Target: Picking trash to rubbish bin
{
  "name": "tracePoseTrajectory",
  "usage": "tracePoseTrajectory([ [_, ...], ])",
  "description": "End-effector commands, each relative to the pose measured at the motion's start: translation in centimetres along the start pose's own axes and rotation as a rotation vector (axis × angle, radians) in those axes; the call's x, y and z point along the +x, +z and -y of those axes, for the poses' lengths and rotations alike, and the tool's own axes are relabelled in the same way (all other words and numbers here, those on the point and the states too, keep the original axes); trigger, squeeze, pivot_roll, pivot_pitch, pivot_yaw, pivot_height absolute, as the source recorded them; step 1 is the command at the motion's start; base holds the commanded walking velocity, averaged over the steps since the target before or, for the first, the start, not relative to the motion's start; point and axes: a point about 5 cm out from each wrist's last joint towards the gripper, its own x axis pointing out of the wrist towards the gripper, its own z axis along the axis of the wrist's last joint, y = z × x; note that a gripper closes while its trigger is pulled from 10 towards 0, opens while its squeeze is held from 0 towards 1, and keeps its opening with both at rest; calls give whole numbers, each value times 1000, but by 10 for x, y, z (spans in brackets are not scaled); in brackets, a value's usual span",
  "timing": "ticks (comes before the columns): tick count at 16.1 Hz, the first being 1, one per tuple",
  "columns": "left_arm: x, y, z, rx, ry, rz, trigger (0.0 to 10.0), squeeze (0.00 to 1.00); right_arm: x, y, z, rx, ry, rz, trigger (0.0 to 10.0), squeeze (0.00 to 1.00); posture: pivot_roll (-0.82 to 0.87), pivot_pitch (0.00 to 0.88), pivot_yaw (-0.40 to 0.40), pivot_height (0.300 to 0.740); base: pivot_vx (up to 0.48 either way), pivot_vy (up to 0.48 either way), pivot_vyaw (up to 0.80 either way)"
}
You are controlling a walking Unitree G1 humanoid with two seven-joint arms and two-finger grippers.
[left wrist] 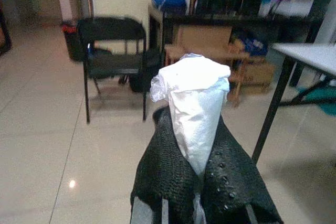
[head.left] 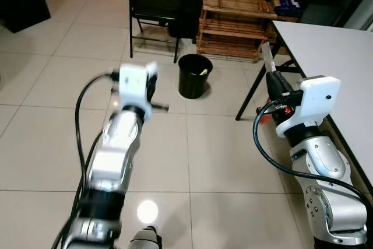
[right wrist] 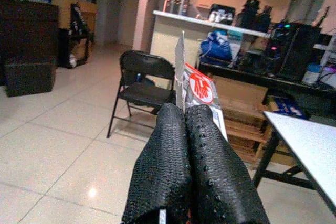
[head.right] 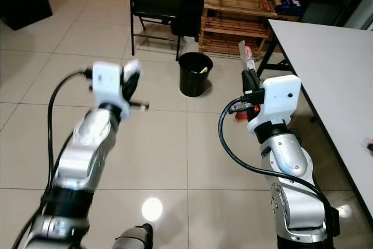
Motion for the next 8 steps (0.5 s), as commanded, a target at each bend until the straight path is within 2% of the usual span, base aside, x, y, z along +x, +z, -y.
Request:
tracePoseTrajectory([
  [1,2,-1,1,-5,-10,-4,10000,0,-1,3,5,2,-25,18,10000,0,262,97,-115,740,405,0,0],
  [8,9,-2,4,-21,-17,-11,10000,0,-1,5,9,-8,-51,31,10000,0,251,82,-112,740,435,0,0],
])
